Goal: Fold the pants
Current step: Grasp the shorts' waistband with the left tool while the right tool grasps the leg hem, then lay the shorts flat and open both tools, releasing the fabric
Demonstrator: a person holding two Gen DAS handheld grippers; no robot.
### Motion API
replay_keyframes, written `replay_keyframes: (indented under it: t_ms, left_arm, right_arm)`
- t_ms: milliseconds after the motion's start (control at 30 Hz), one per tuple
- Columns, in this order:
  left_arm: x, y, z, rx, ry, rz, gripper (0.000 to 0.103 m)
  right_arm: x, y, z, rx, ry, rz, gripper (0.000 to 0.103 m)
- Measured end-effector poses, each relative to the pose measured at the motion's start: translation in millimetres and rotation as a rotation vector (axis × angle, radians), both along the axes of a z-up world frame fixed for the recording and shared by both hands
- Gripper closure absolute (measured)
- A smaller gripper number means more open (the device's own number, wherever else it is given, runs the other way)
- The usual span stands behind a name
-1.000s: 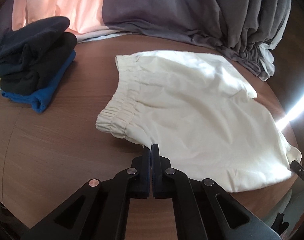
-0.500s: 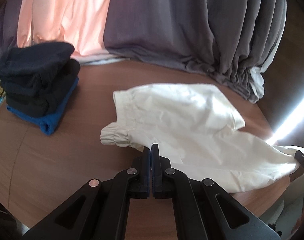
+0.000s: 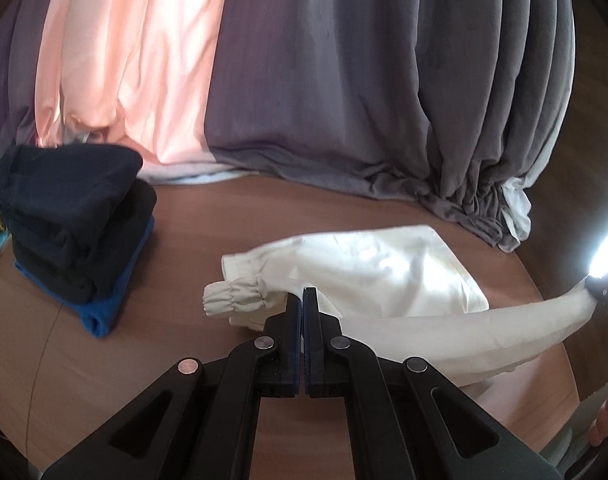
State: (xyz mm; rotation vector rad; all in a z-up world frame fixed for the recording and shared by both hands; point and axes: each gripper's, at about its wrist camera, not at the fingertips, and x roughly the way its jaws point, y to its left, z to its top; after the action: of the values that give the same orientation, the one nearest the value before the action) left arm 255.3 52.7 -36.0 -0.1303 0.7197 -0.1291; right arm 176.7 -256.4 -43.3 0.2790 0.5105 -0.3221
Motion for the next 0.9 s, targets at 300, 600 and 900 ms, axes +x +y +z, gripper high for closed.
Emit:
replay_keyframes:
  t_ms: [300,600,900]
  left_arm:
    - [37.1,-6.4,14.0,0.008,-0.017,0.039,0.1]
    - [85.0,-9.8,1.7,0.025,0.051,0.094,0.1]
    - [127.0,-13.8,-23.4,0.04,0.127,0.158,0.1]
  right_arm:
    - [49.7,-2.9,26.5,-0.052,-0.077,0.081,0.095]
    - [124.2,0.6,17.9,-0.085,0.002,0.168,0.095]
    - [192.9,-5.9,-26.3,-0.032,0.115,0.197,0.095]
